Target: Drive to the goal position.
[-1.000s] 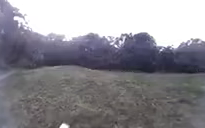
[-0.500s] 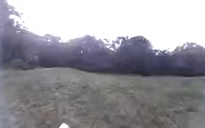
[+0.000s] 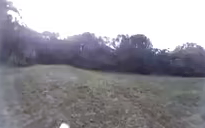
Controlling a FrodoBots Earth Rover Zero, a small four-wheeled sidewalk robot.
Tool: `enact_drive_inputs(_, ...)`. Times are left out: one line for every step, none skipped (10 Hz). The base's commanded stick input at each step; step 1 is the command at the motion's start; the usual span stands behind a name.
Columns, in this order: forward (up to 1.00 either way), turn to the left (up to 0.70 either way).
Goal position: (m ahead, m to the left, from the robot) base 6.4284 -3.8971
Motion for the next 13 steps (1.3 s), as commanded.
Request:
enact_drive_inputs(0.70,-0.11)
enact_drive_inputs(0.70,-0.29)
enact_drive_inputs(0.70,-0.35)
enact_drive_inputs(0.70,-0.35)
enact_drive_inputs(0.70,-0.32)
enact_drive_inputs(0.70,0.00)
enact_drive_inputs(0.70,0.00)
enact_drive_inputs(0.70,0.00)
enact_drive_inputs(0.70,0.00)
enact_drive_inputs(0.70,0.00)
enact_drive_inputs(0.70,-0.10)
enact_drive_inputs(0.70,-0.35)
enact_drive_inputs(0.70,-0.35)
